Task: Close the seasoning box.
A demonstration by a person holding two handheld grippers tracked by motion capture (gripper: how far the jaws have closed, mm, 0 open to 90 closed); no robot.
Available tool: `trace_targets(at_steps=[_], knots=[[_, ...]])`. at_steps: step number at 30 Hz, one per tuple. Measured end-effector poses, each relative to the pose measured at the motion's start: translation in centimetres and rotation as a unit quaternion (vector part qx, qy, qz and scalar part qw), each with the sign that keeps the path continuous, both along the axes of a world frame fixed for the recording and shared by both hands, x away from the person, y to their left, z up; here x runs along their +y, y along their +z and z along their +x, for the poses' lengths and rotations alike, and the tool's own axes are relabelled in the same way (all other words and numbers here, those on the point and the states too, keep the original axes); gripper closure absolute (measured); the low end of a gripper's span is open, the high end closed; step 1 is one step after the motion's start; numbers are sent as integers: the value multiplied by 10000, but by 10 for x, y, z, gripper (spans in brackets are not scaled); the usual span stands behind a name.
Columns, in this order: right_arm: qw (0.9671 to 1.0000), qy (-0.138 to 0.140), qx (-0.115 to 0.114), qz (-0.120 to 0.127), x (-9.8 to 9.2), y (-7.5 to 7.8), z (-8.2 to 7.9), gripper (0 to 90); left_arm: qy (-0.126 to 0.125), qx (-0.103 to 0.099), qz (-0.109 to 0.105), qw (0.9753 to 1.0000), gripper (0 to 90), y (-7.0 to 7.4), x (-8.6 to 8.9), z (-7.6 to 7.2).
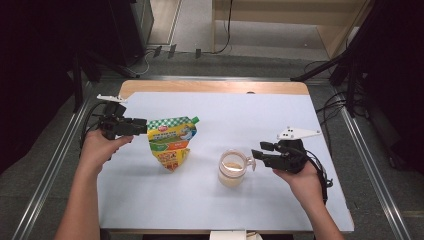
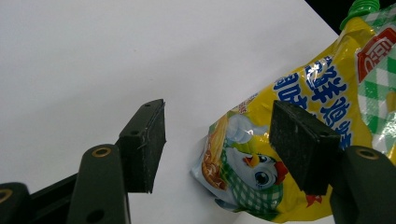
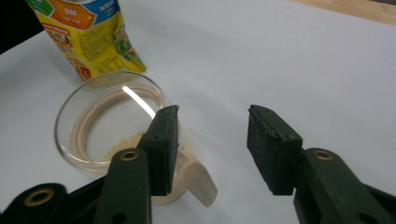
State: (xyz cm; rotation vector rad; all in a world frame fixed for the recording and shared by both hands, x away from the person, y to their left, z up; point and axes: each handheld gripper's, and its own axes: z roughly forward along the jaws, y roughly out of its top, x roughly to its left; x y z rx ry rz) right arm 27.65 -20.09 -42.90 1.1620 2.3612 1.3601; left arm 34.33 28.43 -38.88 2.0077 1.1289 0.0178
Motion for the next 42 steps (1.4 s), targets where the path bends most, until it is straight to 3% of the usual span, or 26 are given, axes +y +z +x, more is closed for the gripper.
trace_targets(at_steps=[12,18,27,30,39,42], knots=[[9995,-226,-67,212,-21,-14,9,407,41,19,-29,10000,367,-1,2,1],[9980,-537,-143,296,-34,-19,12,335,32,29,-14,10000,367,-2,1,1],[9954,-894,-326,71,-49,-31,18,285,22,66,-16,10000,363,-4,1,2],[9969,-732,-266,66,-53,-34,21,210,43,84,-12,10000,363,-5,0,2],[9972,-733,-144,-64,-50,-45,28,219,43,84,47,9999,360,-11,1,3],[9969,-770,-138,-123,-50,-48,30,220,251,76,44,9996,331,-13,1,4]])
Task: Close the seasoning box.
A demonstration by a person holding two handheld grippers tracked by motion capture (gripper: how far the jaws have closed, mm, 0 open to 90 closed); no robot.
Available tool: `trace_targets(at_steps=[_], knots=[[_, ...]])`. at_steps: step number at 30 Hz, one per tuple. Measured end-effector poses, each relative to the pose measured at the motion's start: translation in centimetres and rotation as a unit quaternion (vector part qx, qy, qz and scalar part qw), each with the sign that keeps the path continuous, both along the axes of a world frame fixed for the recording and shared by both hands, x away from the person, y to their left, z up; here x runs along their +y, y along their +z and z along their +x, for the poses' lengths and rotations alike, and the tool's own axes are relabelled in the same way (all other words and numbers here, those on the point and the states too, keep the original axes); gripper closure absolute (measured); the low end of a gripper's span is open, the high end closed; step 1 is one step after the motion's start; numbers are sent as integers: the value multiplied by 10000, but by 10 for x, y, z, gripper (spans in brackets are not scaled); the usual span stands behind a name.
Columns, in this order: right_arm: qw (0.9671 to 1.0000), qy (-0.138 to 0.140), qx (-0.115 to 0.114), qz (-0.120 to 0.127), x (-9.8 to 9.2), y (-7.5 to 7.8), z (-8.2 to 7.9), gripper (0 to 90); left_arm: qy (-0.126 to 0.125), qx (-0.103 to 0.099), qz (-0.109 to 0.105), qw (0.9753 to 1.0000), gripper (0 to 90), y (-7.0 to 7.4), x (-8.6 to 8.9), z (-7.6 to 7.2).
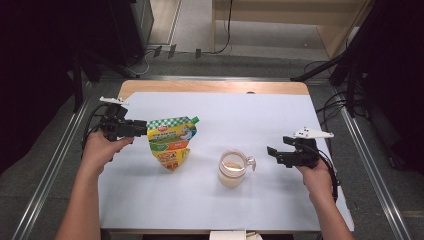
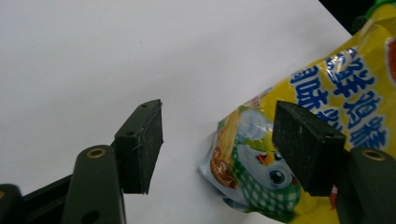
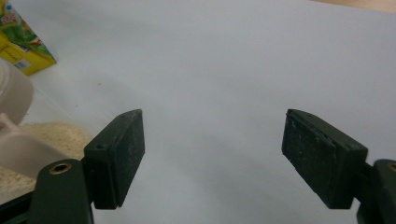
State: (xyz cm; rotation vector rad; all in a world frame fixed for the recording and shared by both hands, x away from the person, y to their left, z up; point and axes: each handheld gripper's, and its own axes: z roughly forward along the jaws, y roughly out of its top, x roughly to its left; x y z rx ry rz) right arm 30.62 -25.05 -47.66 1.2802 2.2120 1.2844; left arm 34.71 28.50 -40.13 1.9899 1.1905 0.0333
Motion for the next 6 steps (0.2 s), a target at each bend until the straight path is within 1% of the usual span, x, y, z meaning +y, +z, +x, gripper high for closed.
trace_targets(at_steps=[2,5,6], knots=[[10000,-27,20,-28,0,-1,0,220,34,19,-31,10000,321,-1,0,1],[10000,-13,8,-49,0,-1,1,220,16,-30,1,10000,311,-2,1,2],[10000,-11,7,-50,0,-1,1,219,83,-42,85,9999,300,-3,1,2]])
